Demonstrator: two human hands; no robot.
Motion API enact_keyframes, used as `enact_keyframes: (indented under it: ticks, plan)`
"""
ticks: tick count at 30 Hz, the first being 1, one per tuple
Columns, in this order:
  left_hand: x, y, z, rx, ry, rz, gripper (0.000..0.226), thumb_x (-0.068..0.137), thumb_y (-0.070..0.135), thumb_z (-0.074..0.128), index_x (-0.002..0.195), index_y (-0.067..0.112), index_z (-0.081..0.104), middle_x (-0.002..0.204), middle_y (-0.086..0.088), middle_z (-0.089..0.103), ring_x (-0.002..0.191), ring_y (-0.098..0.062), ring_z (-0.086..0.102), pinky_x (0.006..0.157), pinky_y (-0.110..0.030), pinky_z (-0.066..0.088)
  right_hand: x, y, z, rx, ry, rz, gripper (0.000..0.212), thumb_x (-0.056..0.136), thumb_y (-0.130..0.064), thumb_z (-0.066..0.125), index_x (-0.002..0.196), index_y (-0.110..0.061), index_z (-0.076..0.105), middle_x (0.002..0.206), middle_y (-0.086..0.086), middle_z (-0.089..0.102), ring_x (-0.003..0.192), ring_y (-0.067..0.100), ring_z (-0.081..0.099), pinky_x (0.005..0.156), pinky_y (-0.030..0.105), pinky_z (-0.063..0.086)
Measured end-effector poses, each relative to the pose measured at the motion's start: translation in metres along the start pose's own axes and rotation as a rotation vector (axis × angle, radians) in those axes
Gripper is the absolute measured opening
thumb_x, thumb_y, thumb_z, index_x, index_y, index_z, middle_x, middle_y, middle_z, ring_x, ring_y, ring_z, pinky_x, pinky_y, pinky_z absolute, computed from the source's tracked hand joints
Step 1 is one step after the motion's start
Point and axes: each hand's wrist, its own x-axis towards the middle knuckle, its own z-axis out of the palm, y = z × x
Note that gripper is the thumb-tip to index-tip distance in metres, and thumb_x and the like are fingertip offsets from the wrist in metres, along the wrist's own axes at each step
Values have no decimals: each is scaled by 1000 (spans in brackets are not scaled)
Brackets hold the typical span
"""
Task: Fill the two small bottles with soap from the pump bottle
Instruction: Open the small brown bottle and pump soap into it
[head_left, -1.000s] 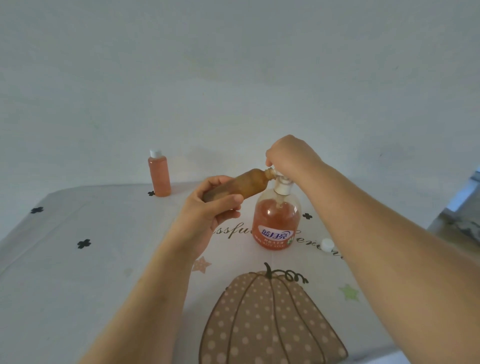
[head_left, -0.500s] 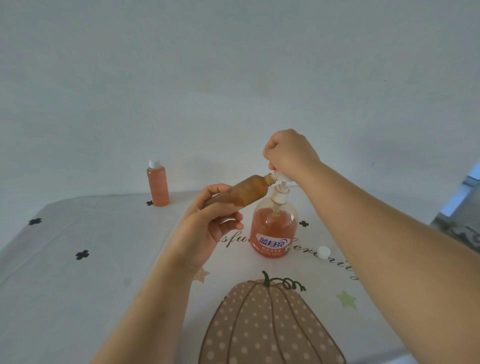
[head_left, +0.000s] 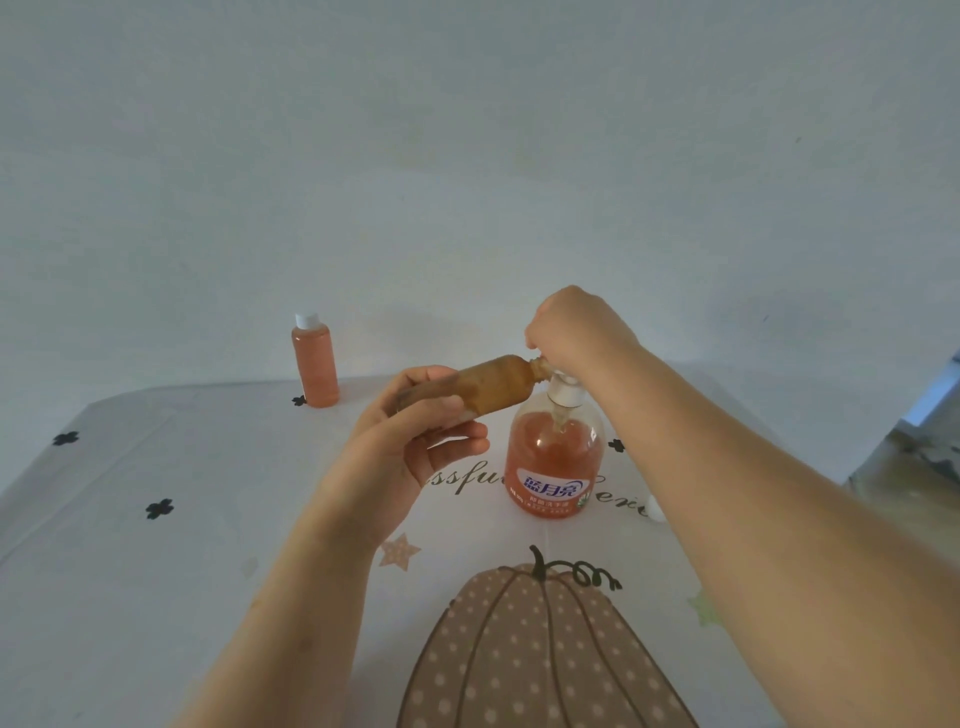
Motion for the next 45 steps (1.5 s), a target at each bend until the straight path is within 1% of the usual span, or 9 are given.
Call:
enact_keyframes:
  ticks: [2,5,11,15,17,22,26,36,45]
  plan:
    - [-1,0,1,8,0,3,27,78,6,63,105,6,57,72,-10,65,69,-25,69,64,-31,59,-1,0,0,5,-3,-4,18,94,-15,60,77,-12,55,71,3,54,60,17,47,65,31,40]
    - [-3,0,2,6,-7,16,21,84,11,63,104,8,57,72,-9,64,71,-26,68,67,-32,59,-4,0,-5,21,1,-8,17,94,-15,59,78,-12,55,70,3,55,58,18,48,57,28,38]
    - [-5,1,2,-15,-54,-4,28,80,2,64,105,13,60,96,-15,68,80,-30,69,76,-34,59,-14,-3,-20,67,30,-73,10,89,-10,54,82,-11,62,75,5,65,57,21,53,53,24,35]
    - [-5,1,2,-6,-46,3,28,78,2,65,103,15,63,97,-13,70,81,-30,69,75,-34,59,-18,-5,-20,42,43,-71,12,88,-10,53,79,-13,60,67,3,58,55,22,50,52,24,31]
    - [-4,1,2,8,-47,-1,30,78,3,65,105,14,63,97,-12,71,82,-29,69,72,-32,59,-18,-6,-20,54,50,-59,14,88,-10,53,86,-12,66,66,3,58,54,22,52,52,24,32]
    - [-2,1,0,34,-37,-3,31,76,2,64,105,13,62,94,-11,70,78,-27,68,66,-29,58,-18,-1,-13,63,24,-51,26,88,-14,49,95,-11,75,86,4,74,65,23,57,57,26,37]
    - [0,-2,-4,36,-28,-14,31,74,0,65,102,11,62,92,-10,70,75,-28,68,66,-28,57,-17,-2,-8,33,-34,-10,27,89,-16,50,96,-14,75,92,3,74,66,21,56,57,26,36]
    - [-4,0,-1,8,-77,12,31,78,-1,64,104,14,61,96,-11,70,81,-28,67,74,-30,58,-23,-5,-20,35,39,-32,28,89,-16,48,94,-12,76,70,3,65,57,21,54,54,25,35]
    - [-5,1,1,7,-64,14,31,77,0,64,104,14,62,97,-12,70,81,-30,67,77,-33,59,-22,-10,-20,34,-35,-9,31,84,-9,50,96,-11,78,62,5,63,50,21,54,57,23,40]
